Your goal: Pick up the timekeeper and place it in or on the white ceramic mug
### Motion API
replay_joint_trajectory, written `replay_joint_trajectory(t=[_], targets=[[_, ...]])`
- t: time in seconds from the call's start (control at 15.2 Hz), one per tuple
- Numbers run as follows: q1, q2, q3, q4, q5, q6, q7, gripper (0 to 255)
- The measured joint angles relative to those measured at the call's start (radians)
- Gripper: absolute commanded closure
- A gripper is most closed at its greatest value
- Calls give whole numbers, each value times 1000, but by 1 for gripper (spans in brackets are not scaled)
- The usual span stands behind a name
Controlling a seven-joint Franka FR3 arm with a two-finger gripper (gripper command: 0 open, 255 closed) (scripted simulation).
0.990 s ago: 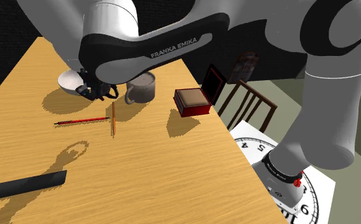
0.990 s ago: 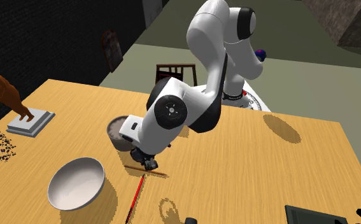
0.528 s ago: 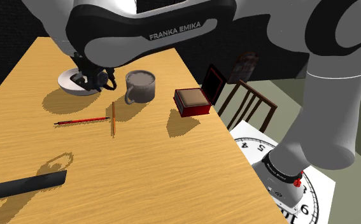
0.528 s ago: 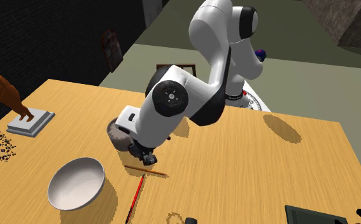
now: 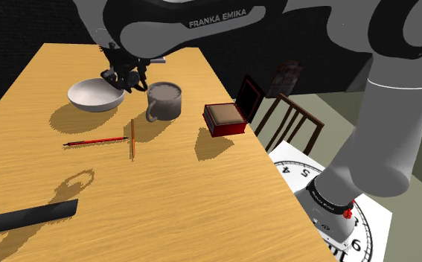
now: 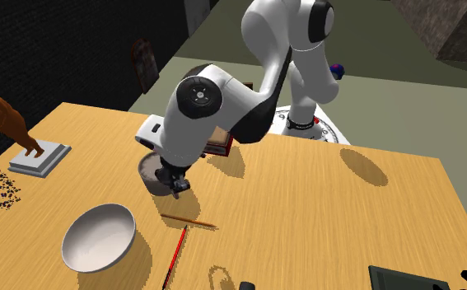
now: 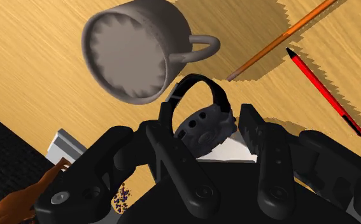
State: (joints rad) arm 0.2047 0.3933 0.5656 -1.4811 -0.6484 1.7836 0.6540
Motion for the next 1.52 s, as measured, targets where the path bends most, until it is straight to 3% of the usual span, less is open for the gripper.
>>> replay_joint_trajectory(t=[0.53, 1.52], targets=[[-151, -82, -37, -123, 40, 126, -134, 255], [-160, -42, -58, -228, -13, 258, -69, 255]])
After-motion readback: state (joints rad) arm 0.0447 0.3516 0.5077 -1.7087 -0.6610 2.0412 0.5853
